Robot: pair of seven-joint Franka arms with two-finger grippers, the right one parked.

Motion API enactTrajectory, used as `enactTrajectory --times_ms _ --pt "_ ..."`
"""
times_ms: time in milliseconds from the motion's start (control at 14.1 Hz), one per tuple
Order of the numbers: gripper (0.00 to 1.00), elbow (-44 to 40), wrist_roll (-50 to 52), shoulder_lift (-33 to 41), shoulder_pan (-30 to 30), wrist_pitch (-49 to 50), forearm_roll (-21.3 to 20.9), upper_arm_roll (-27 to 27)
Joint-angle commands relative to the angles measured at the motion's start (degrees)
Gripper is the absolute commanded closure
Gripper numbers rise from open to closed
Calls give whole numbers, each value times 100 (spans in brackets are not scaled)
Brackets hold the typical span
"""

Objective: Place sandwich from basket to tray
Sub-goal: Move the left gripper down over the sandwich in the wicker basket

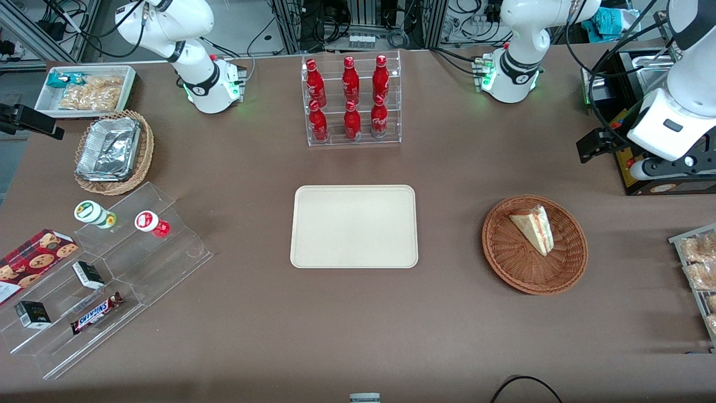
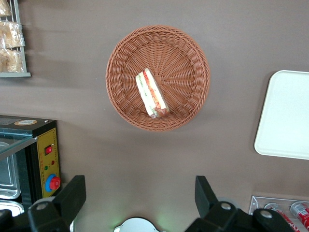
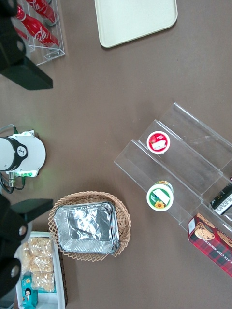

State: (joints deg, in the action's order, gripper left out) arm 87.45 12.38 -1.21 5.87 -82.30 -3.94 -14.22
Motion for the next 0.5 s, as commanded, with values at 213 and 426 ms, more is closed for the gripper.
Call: enactTrajectory --times_ms 213,426 --pt "0 -35 -96 7 36 135 -89 -11" --pt "0 368 -26 -55 176 425 -107 59"
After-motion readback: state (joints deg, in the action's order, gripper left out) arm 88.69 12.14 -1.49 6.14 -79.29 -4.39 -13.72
